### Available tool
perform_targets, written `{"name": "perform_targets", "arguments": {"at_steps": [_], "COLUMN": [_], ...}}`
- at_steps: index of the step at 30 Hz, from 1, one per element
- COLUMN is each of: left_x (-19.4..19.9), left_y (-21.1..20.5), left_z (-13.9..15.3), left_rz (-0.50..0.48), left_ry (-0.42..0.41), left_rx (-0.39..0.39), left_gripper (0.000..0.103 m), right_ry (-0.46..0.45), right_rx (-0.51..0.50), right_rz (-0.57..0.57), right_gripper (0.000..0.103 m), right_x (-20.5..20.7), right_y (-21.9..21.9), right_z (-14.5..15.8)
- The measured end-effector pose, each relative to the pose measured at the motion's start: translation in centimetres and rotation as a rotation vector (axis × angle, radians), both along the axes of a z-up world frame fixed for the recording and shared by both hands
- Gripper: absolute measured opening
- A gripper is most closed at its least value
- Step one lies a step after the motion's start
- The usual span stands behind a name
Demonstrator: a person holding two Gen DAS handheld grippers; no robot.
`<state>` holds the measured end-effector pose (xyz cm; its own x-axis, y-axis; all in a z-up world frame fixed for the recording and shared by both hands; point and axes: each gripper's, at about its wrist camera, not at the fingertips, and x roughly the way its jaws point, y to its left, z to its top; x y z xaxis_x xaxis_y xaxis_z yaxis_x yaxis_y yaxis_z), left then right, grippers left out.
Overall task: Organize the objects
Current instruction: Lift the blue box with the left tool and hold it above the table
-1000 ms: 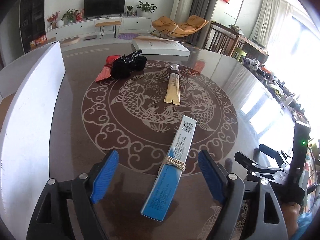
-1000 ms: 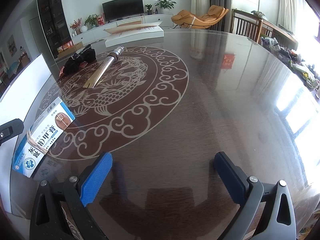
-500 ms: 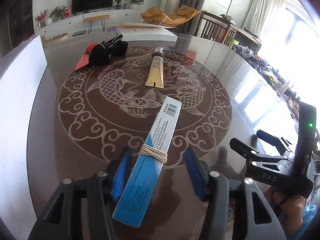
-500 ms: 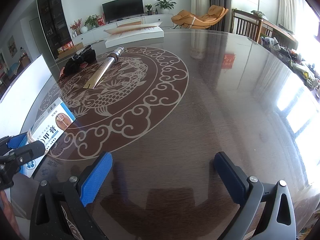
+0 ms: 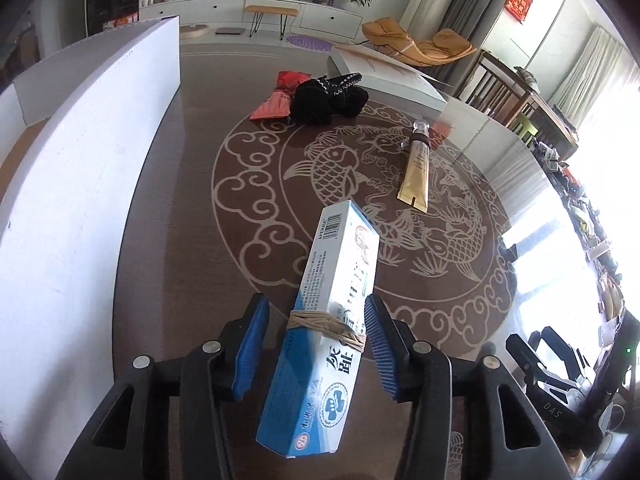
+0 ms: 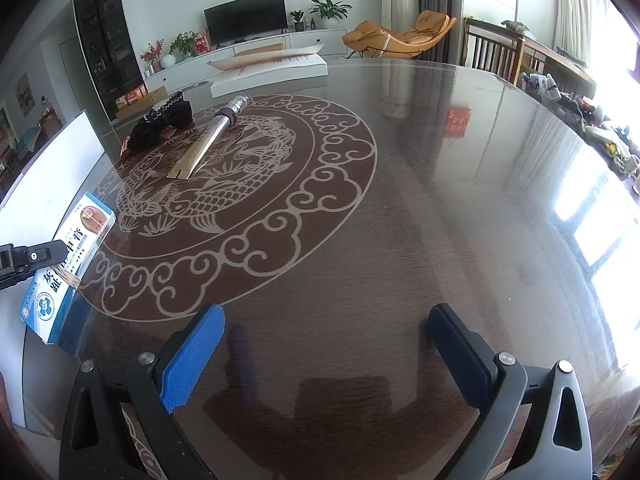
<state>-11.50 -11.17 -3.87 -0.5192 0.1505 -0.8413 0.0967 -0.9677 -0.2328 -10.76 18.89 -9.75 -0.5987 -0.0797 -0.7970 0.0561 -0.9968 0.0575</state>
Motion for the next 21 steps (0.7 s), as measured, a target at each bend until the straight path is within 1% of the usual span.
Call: {"name": "perform_targets", "arguments": {"at_steps": [2, 3, 5, 7, 10, 12, 14, 16, 20, 21], "left_x": [0.2, 0.4, 0.8, 1.0, 1.0, 1.0, 0.9, 0.7, 0.5, 0.6], "left_y": [-0.4, -0.4, -0.2, 0.6, 2.6, 3.5, 4.0, 3.7, 2.6, 2.6], "left_z": [0.5, 0.8, 1.2, 1.2, 0.5, -0.1, -0.6, -1.3, -2.7, -2.8], "left_rz": [0.012, 0.008, -0.031, -0.09, -0.165, -0.171, -0.152, -0.126, -0.094, -0.09], "left_ry": [0.029, 0.049, 0.079, 0.087, 0.067, 0.059, 0.06, 0.037, -0.002, 0.007], "left_rx": [-0.017, -0.015, 0.009, 0.008, -0.055, -0.135, -0.216, -0.234, -0.216, -0.234], "left_gripper": [0.068, 0.071, 0.08, 0.086, 0.087, 0.087, 0.087, 0.087, 0.087, 0.088], "right_ry": [0.0, 0.0, -0.002, -0.001, -0.002, -0.001, -0.001, -0.001, -0.001, -0.001], "right_rx": [-0.001, 0.001, 0.005, 0.004, 0.006, 0.004, 0.003, 0.003, 0.003, 0.003], "right_rz": [0.0, 0.0, 0.001, 0.001, 0.001, 0.001, 0.001, 0.001, 0.001, 0.001], "right_gripper": [0.102, 0.102, 0.102, 0.102, 0.102, 0.102, 0.102, 0.102, 0.102, 0.102], "right_x": [0.0, 0.0, 0.0, 0.0, 0.0, 0.0, 0.0, 0.0, 0.0, 0.0], "right_y": [-0.1, 0.0, 0.0, 0.0, 0.0, 0.0, 0.0, 0.0, 0.0, 0.0], "right_z": [0.0, 0.0, 0.0, 0.0, 0.0, 0.0, 0.0, 0.0, 0.0, 0.0]}}
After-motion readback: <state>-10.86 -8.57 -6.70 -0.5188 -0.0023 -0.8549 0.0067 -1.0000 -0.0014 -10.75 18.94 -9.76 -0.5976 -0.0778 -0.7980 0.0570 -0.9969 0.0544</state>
